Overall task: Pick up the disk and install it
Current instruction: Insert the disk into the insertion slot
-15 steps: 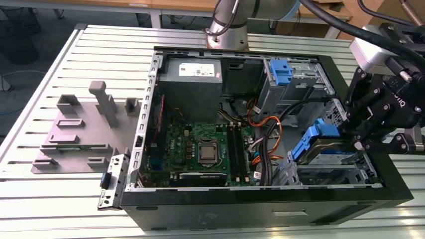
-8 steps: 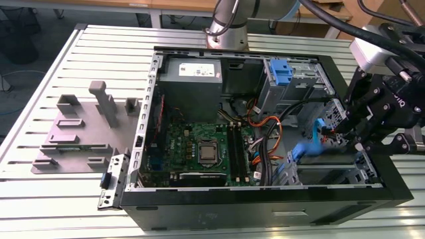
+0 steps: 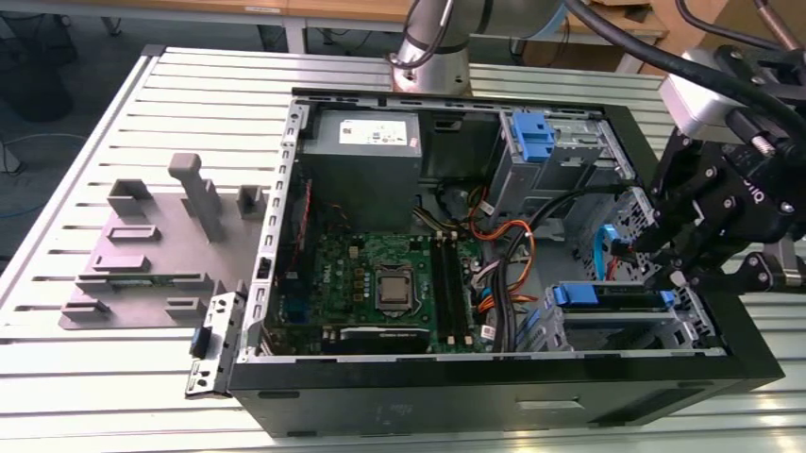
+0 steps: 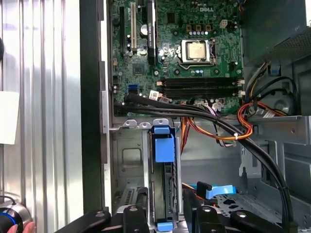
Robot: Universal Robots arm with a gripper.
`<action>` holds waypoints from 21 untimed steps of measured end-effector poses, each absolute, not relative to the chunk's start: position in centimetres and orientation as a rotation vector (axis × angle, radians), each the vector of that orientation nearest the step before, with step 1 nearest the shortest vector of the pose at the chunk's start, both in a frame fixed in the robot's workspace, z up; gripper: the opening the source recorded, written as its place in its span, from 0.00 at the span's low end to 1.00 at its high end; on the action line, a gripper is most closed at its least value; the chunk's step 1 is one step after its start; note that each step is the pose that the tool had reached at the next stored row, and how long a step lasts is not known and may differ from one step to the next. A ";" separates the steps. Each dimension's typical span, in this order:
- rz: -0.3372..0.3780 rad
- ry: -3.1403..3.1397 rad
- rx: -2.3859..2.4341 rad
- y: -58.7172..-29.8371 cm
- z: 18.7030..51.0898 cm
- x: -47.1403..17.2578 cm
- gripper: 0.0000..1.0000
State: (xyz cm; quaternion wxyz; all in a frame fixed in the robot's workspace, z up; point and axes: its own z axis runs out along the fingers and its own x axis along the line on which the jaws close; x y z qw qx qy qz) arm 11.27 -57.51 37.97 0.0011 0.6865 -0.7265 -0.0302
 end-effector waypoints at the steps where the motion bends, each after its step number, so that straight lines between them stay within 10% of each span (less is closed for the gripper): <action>1: -0.093 -2.282 2.156 -57.4 37.8 11.2 0.42; 21: -0.060 -2.293 2.179 -56.9 36.2 10.5 0.42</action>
